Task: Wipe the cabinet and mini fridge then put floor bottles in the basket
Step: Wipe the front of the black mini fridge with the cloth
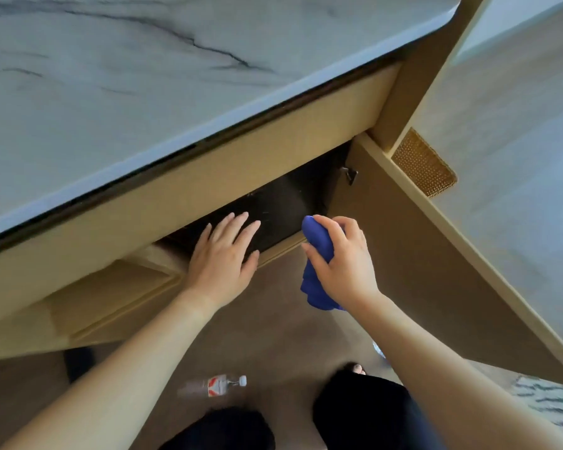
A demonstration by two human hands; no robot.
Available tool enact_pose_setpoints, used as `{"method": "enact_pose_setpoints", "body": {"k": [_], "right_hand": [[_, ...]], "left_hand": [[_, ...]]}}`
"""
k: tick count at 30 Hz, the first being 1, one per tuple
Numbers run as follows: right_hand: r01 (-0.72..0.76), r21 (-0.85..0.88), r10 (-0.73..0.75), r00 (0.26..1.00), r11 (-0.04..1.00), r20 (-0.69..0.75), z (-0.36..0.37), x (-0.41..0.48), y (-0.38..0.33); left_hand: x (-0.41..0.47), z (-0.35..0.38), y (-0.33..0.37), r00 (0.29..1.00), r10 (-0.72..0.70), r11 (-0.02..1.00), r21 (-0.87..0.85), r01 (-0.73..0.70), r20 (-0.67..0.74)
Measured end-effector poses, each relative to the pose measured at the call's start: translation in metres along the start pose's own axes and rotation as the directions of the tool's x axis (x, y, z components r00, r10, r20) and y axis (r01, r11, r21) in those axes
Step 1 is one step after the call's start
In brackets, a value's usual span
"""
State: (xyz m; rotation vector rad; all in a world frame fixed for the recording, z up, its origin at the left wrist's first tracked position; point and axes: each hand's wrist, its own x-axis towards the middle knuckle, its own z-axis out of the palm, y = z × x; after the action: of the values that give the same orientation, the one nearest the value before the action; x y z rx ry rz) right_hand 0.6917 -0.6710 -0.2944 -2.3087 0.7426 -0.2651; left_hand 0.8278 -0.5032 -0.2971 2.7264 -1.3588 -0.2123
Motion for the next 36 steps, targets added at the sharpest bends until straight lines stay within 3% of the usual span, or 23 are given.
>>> {"method": "enact_pose_setpoints", "body": {"k": [5, 10, 14, 17, 21, 23, 27, 32, 36], "right_hand": [[0.018, 0.109, -0.004, 0.992, 0.994, -0.128, 0.077, 0.033, 0.052], [0.134, 0.209, -0.068, 0.953, 0.969, -0.294, 0.139, 0.074, 0.098], [0.225, 0.261, -0.097, 0.899, 0.939, -0.426, 0.184, 0.117, 0.129], [0.356, 0.273, -0.130, 0.787, 0.894, -0.604, 0.202, 0.147, 0.136], [0.499, 0.240, -0.114, 0.578, 0.833, -0.808, 0.199, 0.177, 0.128], [0.524, 0.211, -0.112, 0.518, 0.825, -0.848, 0.194, 0.189, 0.125], [0.544, 0.270, -0.059, 0.511, 0.794, -0.857, 0.199, 0.197, 0.112], [0.546, 0.182, -0.164, 0.525, 0.818, -0.835, 0.204, 0.205, 0.134], [0.525, 0.271, -0.036, 0.502, 0.807, -0.864, 0.195, 0.209, 0.130]], "left_hand": [[0.058, 0.068, -0.026, 0.977, 0.112, 0.988, 0.125, -0.090, -0.182], [0.110, 0.107, -0.049, 0.892, 0.173, 0.974, 0.204, -0.093, -0.417], [0.132, 0.131, -0.059, 0.755, 0.209, 0.953, 0.303, -0.015, -0.622], [0.143, 0.144, -0.062, 0.626, 0.258, 0.930, 0.365, 0.045, -0.736], [0.152, 0.151, -0.062, 0.528, 0.269, 0.915, 0.384, 0.120, -0.806], [0.156, 0.153, -0.056, 0.495, 0.255, 0.910, 0.380, 0.168, -0.830], [0.169, 0.154, -0.047, 0.437, 0.262, 0.890, 0.390, 0.236, -0.861], [0.176, 0.156, -0.045, 0.392, 0.281, 0.890, 0.390, 0.236, -0.876], [0.187, 0.155, -0.037, 0.407, 0.302, 0.881, 0.416, 0.226, -0.862]]}}
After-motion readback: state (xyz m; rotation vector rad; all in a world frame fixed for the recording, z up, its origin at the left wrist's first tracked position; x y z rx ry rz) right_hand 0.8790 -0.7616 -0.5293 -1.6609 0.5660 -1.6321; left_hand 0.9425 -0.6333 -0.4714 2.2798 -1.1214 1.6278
